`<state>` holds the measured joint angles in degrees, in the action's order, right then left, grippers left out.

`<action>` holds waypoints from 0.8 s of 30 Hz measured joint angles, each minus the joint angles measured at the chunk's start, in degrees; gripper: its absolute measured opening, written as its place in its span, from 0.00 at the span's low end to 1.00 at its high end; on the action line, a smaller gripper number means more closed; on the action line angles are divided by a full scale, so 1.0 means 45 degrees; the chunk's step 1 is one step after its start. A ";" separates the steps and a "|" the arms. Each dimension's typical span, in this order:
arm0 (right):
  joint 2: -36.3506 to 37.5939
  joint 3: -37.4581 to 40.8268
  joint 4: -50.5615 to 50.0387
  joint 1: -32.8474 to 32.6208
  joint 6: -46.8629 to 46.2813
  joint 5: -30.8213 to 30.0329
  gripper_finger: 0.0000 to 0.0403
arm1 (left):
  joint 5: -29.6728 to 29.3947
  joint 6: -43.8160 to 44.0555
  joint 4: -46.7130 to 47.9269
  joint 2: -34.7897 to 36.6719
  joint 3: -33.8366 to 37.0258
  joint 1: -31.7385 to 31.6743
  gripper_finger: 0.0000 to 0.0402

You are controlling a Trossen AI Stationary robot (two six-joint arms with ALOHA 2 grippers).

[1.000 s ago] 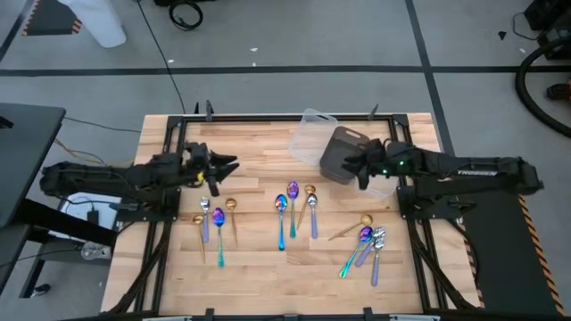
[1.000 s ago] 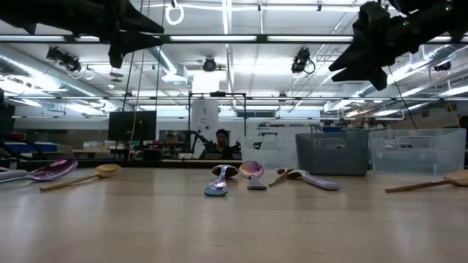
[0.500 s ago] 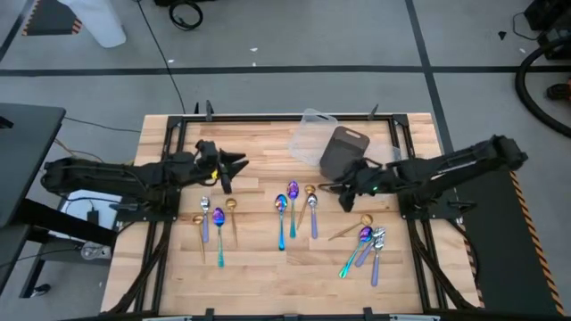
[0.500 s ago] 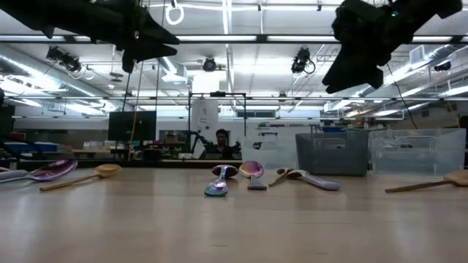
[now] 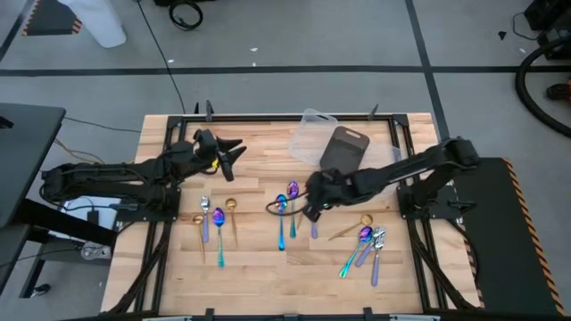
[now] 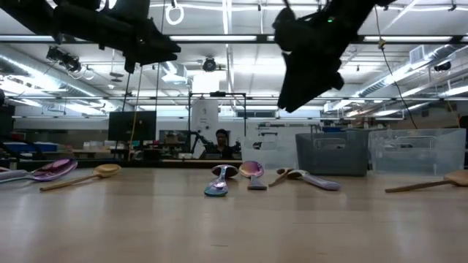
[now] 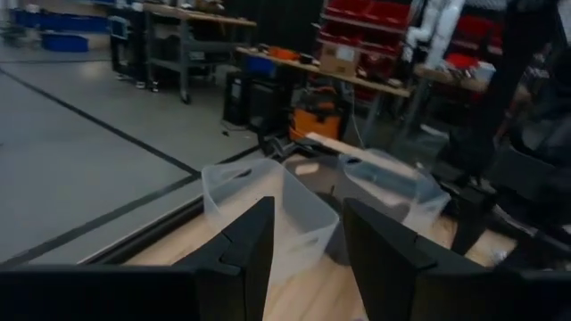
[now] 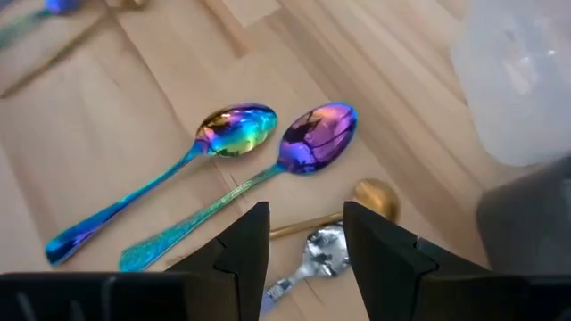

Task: Sort silverware by color (type)
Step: Put the purple spoon into the right transparent bin

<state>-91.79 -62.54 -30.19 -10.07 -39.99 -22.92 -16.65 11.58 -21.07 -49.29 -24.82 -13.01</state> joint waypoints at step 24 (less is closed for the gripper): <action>-0.5082 -0.3178 -0.4517 -0.0654 -0.5137 0.2622 0.39 | 0.0011 0.0167 0.4160 0.0814 -0.1200 0.0372 0.35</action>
<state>-114.66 -76.84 -50.51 -13.01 -63.11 -11.12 -16.60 12.33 -2.35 -45.63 -30.22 -11.33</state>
